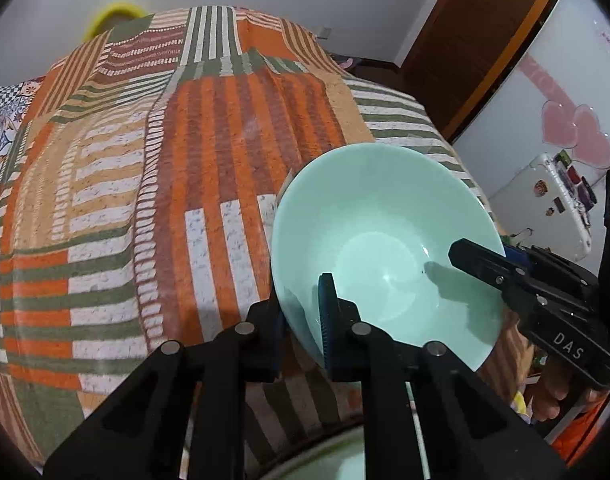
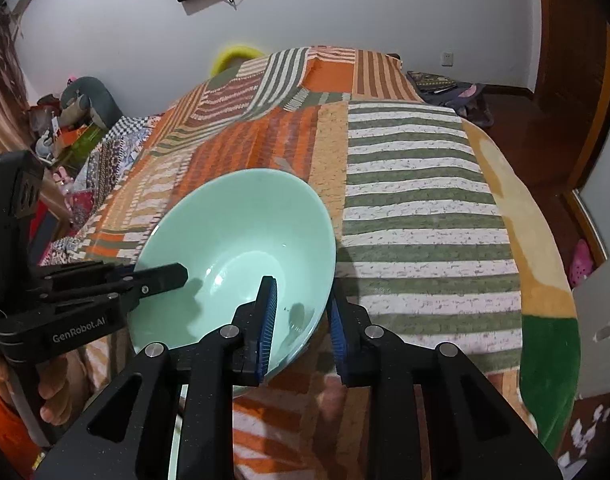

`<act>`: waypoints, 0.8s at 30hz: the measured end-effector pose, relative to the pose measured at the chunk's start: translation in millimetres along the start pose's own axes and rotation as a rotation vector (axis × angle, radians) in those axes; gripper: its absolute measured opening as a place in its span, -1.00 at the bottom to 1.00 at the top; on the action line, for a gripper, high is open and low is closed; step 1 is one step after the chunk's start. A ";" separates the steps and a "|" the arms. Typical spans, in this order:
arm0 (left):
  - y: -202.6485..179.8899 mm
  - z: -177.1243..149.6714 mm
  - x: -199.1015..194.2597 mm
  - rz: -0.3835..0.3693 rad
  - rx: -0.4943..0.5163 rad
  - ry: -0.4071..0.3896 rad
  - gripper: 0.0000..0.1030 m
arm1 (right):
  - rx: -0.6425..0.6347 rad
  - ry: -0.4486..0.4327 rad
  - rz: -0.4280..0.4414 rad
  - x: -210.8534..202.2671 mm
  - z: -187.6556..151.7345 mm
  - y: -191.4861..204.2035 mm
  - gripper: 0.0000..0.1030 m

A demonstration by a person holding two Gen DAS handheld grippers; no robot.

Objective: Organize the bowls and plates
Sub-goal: 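Lift the mint-green bowl with both grippers and carry it over the nested bowls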

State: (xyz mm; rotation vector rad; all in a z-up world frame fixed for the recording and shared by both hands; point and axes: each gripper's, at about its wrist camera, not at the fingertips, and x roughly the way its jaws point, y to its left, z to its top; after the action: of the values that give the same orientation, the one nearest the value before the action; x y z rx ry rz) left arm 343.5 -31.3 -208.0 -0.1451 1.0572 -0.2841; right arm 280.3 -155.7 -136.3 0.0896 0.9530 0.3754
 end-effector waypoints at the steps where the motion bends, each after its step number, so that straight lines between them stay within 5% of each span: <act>1: -0.3 -2.5 -6.5 -0.002 0.001 -0.008 -0.72 | 0.001 -0.006 0.003 -3.3 -0.4 2.1 -0.56; 24: 2.1 -98.0 -198.7 0.075 0.008 -0.287 -0.72 | -0.091 -0.178 0.080 -93.1 -29.5 100.4 -0.56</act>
State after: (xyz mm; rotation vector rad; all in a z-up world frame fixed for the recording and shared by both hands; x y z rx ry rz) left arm 166.9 31.9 -90.0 -0.1343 0.7750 -0.1922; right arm 180.5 -97.6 -57.1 0.0766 0.7572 0.4762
